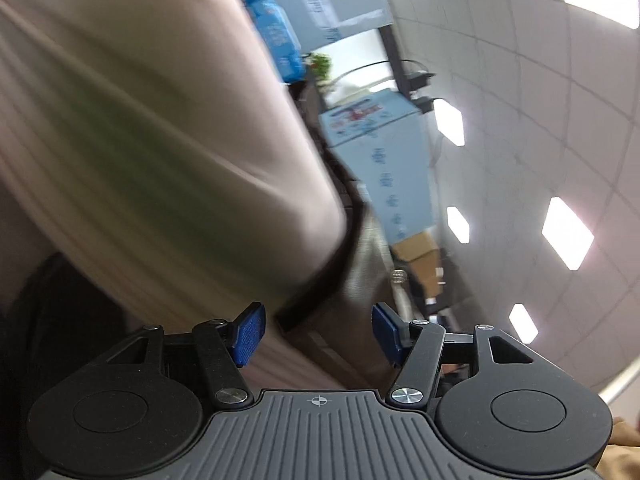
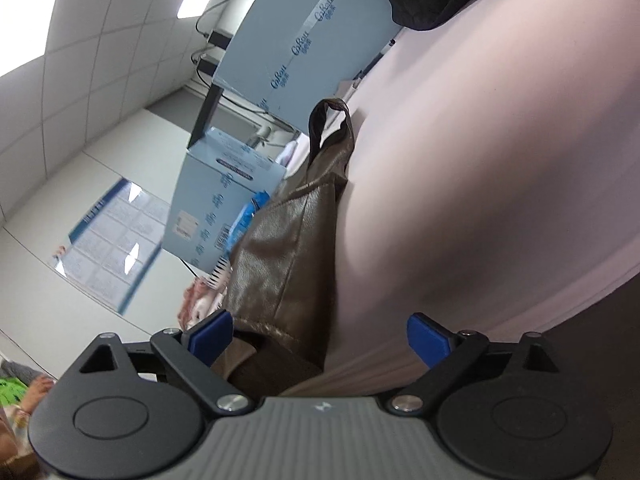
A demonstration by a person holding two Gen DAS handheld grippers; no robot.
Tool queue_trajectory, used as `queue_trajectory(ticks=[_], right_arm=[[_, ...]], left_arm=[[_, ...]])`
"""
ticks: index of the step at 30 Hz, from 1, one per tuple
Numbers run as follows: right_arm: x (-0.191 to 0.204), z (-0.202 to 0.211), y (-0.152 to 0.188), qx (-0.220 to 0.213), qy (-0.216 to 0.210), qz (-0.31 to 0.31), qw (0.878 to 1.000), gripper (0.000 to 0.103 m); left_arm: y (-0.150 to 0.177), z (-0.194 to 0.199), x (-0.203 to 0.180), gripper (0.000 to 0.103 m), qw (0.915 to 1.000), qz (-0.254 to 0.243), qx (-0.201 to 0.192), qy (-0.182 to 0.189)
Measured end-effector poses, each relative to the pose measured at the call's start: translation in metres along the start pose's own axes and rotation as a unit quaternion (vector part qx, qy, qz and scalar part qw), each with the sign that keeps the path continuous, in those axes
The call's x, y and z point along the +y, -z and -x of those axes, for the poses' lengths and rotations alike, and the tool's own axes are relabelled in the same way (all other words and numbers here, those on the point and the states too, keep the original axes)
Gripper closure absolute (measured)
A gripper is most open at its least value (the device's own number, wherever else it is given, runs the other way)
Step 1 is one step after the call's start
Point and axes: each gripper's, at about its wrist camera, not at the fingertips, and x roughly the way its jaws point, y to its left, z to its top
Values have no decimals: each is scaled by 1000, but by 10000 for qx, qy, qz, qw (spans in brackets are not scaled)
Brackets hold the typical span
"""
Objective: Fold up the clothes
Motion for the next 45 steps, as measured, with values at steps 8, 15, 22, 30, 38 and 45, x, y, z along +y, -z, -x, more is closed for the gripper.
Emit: queue_trajectory(ticks=[8,15,22,30,38,45], right_arm=[[1,-27,0,404,-3,-106,9991,64],[7,-21,2,249,79,-41,9996,95],[39,-17,-6,131,-136,331,9993,97],[46,-12,-11,-141,-359,271,9989,97],[53,-1,-19,-380,-720,83,9966,97],[60,-18,-40,-409,-738,-284,9960,97]], left_arm=[[-1,-11,-8,73,9997,-55,91,-222],[-1,-7,-23,90,9998,-92,96,-165],[0,1,-45,94,9994,-262,-178,-114],[-13,-1,-70,94,9976,-392,-481,319],[-19,7,-71,94,9942,-18,-883,619],[-41,-19,-79,94,9916,240,-1110,620]])
